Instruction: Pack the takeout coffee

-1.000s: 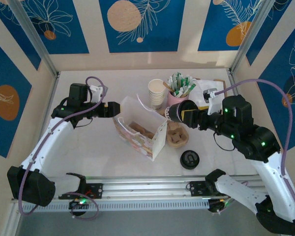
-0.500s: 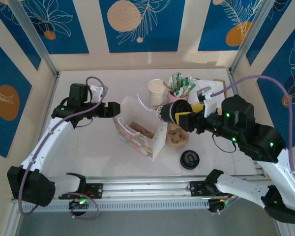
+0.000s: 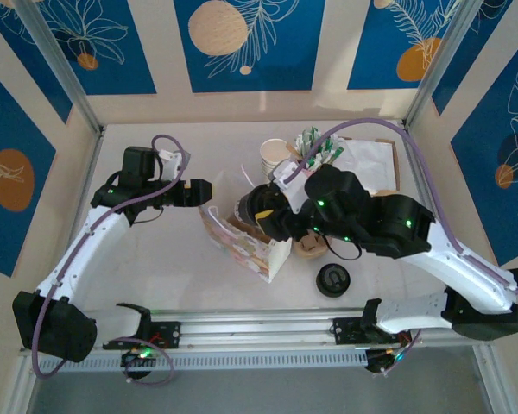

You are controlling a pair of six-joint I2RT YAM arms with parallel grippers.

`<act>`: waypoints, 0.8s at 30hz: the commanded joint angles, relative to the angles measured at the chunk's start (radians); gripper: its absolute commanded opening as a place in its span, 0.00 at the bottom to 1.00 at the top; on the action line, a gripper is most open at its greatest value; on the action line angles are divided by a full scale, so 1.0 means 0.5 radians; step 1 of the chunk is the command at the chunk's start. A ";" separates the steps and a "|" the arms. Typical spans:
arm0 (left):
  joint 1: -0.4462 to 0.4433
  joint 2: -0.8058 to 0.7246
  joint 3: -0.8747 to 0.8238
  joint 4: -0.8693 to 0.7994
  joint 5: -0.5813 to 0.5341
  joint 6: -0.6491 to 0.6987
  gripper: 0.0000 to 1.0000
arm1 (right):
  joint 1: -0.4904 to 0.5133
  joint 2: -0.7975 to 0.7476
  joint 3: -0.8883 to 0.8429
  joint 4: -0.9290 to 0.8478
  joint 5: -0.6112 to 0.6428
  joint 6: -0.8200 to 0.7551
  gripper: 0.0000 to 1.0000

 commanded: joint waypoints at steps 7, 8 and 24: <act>-0.029 -0.017 -0.022 -0.002 0.031 -0.009 0.81 | 0.039 0.184 0.107 -0.113 0.211 -0.246 0.56; -0.030 -0.018 -0.021 -0.002 0.030 -0.009 0.81 | 0.040 0.202 0.111 -0.113 0.208 -0.259 0.56; -0.032 -0.027 -0.021 -0.004 0.033 0.000 0.82 | -0.202 0.528 0.219 -0.197 -0.177 -0.471 0.55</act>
